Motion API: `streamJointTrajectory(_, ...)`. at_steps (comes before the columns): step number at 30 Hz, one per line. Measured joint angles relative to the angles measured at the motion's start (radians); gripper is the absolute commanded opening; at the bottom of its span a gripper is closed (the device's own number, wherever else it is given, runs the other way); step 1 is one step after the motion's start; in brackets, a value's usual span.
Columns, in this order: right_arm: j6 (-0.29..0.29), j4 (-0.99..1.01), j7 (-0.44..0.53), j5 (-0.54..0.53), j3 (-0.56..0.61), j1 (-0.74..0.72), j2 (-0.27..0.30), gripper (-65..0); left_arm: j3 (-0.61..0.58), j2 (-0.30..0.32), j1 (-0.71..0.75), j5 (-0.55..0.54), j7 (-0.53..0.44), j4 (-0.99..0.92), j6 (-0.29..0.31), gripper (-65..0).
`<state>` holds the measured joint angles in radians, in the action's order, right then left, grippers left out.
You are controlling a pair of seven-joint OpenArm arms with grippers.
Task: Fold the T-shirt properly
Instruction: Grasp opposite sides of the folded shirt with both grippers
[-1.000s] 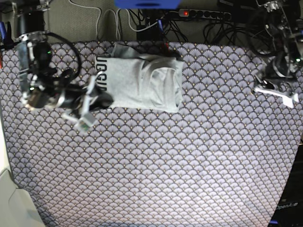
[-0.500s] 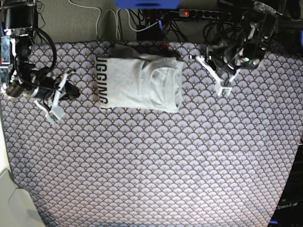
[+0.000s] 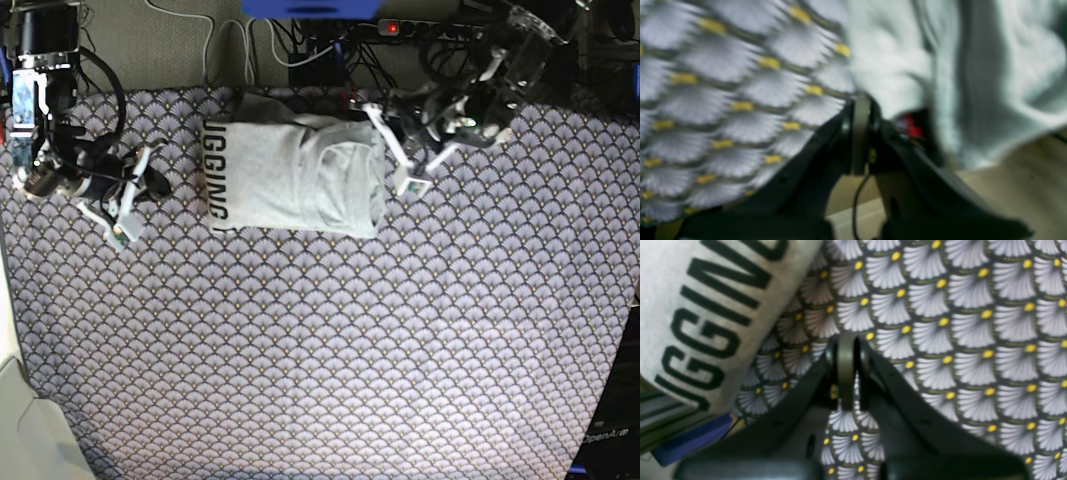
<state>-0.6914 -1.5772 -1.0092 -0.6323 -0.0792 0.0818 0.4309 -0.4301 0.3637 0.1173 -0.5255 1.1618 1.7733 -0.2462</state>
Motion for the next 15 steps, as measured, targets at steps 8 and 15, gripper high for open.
streamJointTrajectory(8, 0.000, 0.002, 0.000, 0.000, 0.000, 0.002, -0.023, -65.0, -0.087, -0.057, -0.063, 0.047, -0.035, -0.099, 0.003, -64.6)
streamJointTrajectory(15, 0.000, 0.001, 0.000, -0.001, 0.076, 0.003, -0.024, -65.0, -0.036, -0.059, -0.099, -0.016, -0.010, -0.138, 0.015, -64.6)
